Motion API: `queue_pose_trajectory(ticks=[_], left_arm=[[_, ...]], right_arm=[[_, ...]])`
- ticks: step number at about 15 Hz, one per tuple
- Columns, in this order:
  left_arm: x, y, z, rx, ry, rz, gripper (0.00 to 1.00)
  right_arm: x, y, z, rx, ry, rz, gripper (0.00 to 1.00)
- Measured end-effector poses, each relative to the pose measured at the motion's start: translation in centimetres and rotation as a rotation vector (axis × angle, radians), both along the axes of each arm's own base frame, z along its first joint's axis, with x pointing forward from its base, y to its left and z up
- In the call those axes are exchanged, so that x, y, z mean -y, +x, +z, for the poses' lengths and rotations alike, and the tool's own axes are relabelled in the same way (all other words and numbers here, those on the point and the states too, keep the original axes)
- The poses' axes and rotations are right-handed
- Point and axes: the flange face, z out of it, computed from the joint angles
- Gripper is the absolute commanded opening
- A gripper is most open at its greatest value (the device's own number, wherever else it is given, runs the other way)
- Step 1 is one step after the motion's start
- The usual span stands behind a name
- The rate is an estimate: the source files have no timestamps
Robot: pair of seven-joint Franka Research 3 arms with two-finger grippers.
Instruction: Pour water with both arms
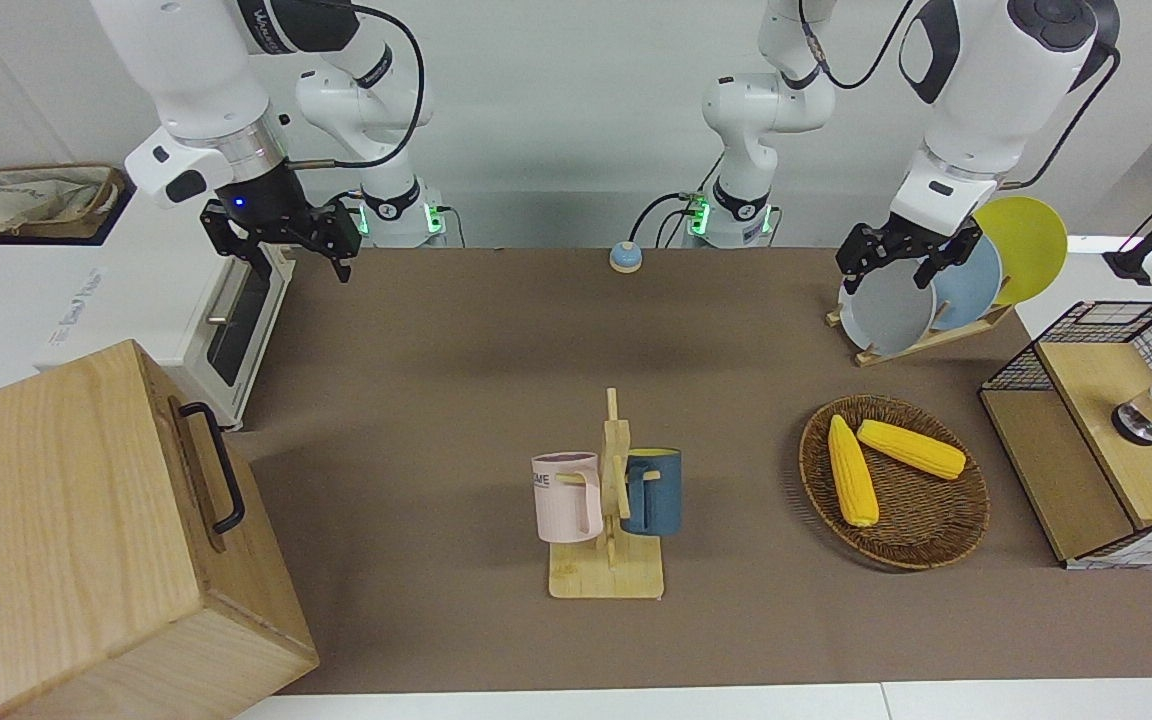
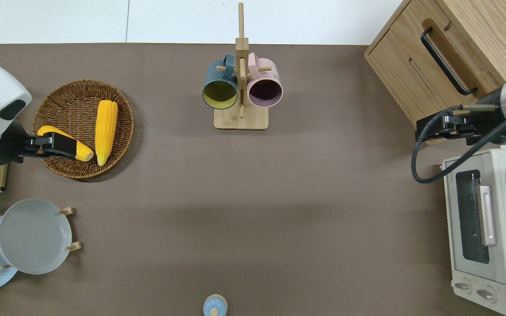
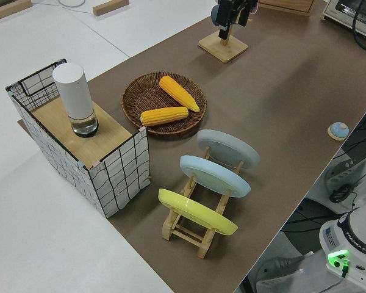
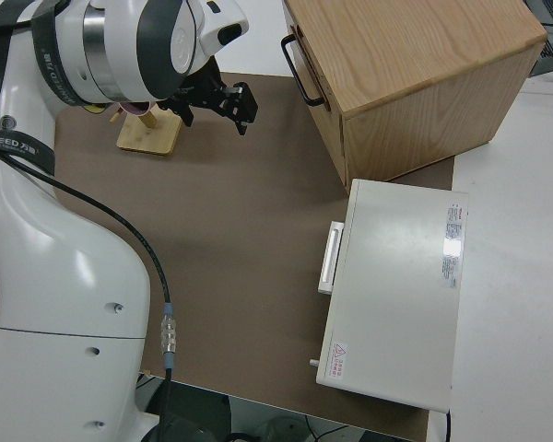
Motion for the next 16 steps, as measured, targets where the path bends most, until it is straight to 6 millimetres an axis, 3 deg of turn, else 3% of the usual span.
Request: queue_pose_trajectory(ticks=[6, 11, 13, 14, 16], left_arm=[[1.0, -0.1, 0.0, 0.0, 0.0, -0.018, 1.0], [0.9, -0.1, 0.0, 0.0, 0.001, -0.015, 1.0], [0.1, 0.0, 0.0, 0.0, 0.003, -0.016, 1.0], [-0.5, 0.0, 0.0, 0.0, 0.005, -0.031, 1.0], [-3.7, 0.3, 0.2, 0.013, 0.008, -0.06, 1.0]], right_arm=[[1.4, 0.6, 0.7, 0.059, 0.004, -0.026, 0.992], [-0.1, 0.6, 0.6, 0.062, 0.008, 0.0, 0.994], [-1.7, 0.6, -1.3, 0.025, 0.008, 0.03, 0.994], [-3.4, 0.9, -3.0, 0.009, 0.008, 0.061, 0.992], [-8.2, 2.0, -7.0, 0.008, 0.015, 0.136, 0.992]])
